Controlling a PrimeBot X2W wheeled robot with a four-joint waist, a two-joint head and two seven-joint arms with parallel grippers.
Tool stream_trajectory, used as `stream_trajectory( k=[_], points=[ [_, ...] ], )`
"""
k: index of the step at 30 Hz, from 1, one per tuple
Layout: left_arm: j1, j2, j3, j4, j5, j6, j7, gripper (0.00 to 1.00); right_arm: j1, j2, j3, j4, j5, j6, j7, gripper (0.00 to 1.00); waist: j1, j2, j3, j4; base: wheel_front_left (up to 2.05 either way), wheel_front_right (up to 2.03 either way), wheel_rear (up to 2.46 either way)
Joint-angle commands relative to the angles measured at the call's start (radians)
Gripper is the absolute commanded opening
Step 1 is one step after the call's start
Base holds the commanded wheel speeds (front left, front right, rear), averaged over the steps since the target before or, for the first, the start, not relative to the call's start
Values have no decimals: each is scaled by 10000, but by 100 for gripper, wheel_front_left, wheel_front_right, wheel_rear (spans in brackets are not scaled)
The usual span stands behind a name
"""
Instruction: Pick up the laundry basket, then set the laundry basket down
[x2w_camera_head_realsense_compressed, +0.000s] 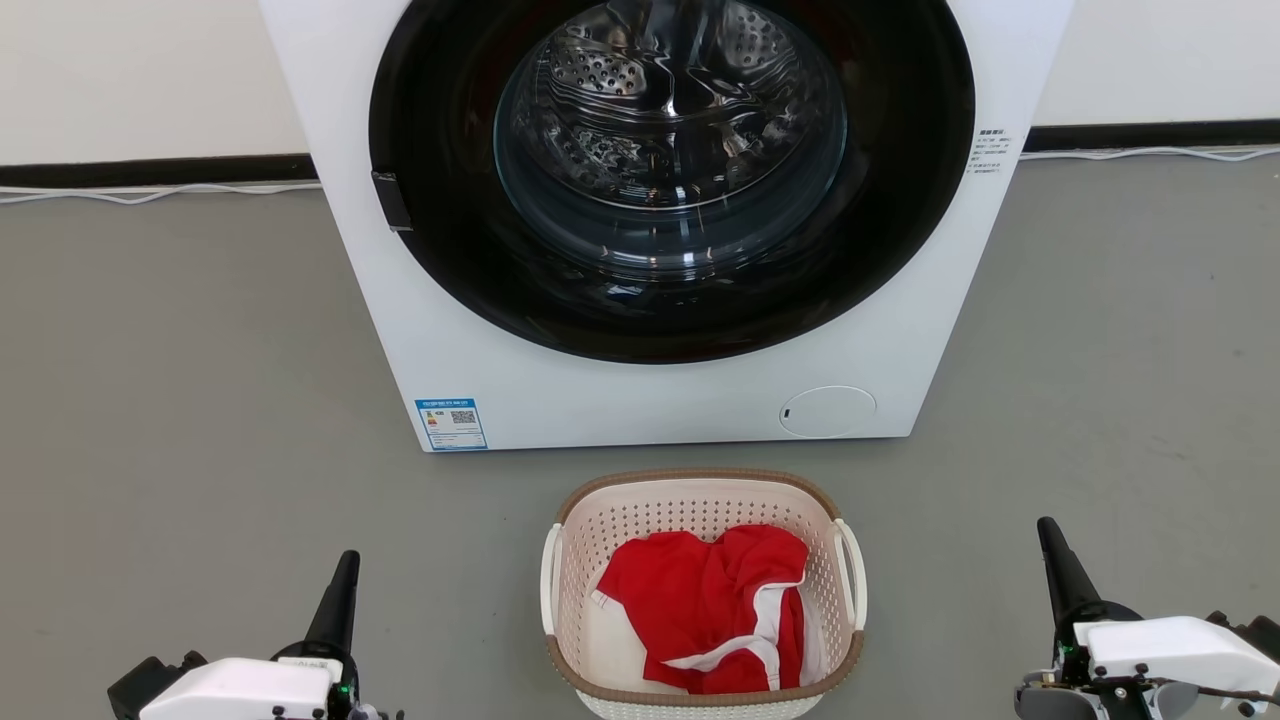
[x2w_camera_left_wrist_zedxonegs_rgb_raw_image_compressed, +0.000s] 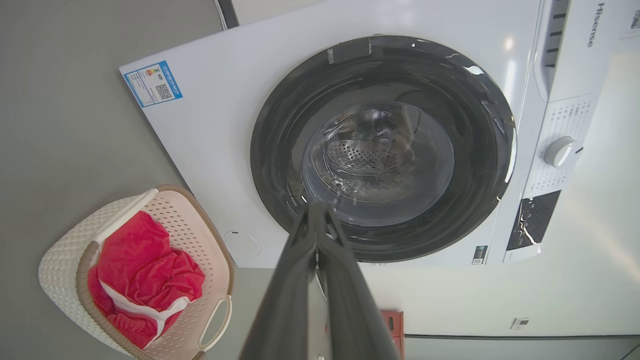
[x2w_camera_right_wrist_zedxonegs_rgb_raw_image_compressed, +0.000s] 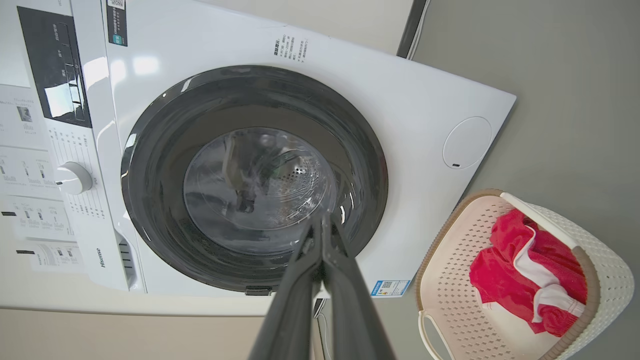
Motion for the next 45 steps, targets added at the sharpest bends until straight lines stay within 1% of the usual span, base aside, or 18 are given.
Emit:
stream_trajectory(
  k=[1, 20, 45],
  points=[
    [-586, 130, 279, -360, -331, -129, 94, 0, -413, -39, 166, -404, 393, 63, 121, 0, 0, -1, -1, 2, 0, 0, 0],
    [-751, 167, 374, -704, -2141, -378, 622, 0, -458, -12, 93, -807, 2683, 73, 648, 0, 0, -1, -8, 24, 0, 0, 0],
    [-751, 167, 374, -705, -2141, -378, 622, 0, -458, -12, 94, -807, 2684, 73, 647, 0, 0, -1, -8, 24, 0, 0, 0]
  ],
)
